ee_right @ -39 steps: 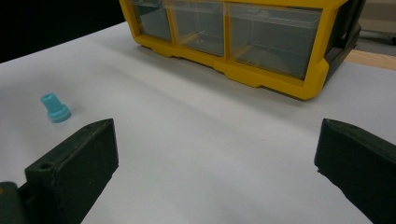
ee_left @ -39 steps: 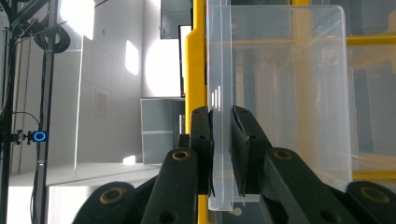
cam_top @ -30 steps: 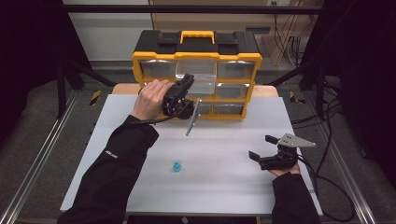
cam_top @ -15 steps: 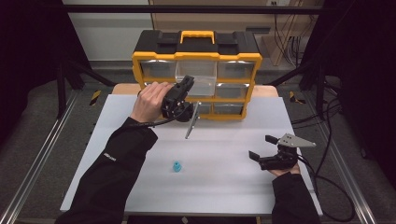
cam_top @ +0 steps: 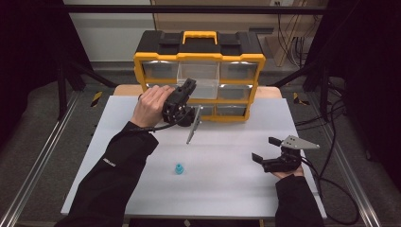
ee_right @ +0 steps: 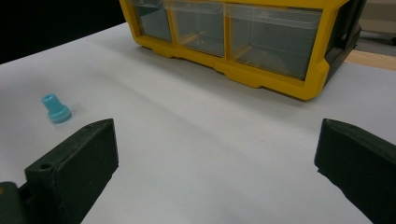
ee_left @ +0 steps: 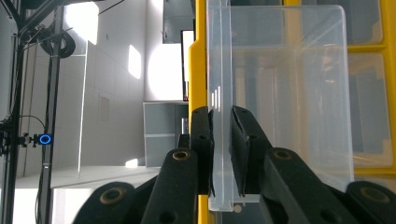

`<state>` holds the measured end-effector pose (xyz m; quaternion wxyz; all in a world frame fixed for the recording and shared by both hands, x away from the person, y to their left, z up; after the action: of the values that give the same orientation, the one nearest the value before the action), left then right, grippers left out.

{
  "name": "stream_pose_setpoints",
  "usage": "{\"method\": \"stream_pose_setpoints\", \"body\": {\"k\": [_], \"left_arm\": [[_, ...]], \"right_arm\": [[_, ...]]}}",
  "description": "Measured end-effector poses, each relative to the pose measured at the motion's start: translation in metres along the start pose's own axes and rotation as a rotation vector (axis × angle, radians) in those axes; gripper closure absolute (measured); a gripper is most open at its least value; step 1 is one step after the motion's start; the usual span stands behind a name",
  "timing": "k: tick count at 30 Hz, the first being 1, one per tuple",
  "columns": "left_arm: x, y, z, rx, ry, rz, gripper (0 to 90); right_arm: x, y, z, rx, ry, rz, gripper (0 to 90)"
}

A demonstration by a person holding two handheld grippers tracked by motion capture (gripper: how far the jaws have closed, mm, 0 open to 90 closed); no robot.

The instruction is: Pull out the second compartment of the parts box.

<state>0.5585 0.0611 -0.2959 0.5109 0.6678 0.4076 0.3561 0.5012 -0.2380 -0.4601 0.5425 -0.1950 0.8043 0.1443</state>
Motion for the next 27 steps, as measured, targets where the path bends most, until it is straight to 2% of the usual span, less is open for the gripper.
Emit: {"method": "stream_pose_setpoints", "body": {"k": [9, 18, 27], "left_arm": [[-0.0036, -0.0017, -0.0032, -0.007, -0.016, 0.007, 80.0], [-0.003, -0.0027, -0.0038, -0.006, -0.011, 0.011, 79.8], [-0.0029, -0.0017, -0.0043, 0.015, -0.017, -0.015, 78.8]], "right_arm": [[-0.0001, 0.0, -0.0002, 0.0, 0.0, 0.002, 0.2], [-0.0001, 0.0001, -0.0001, -0.001, -0.001, 0.001, 0.2], [0.0002, 0.0004, 0.0, -0.001, 0.003, 0.003, 0.2]]}}
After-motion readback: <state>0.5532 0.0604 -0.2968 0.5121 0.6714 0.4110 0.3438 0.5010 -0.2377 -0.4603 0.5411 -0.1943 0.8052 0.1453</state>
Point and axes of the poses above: each handheld gripper's, and its own axes: z roughly forward along the jaws, x roughly out of its underside, y roughly to its left, the point moved 5 cm from there along z, roughly forward along the jaws, and after that the axes turned 15 degrees about x, right-handed, at the moved point
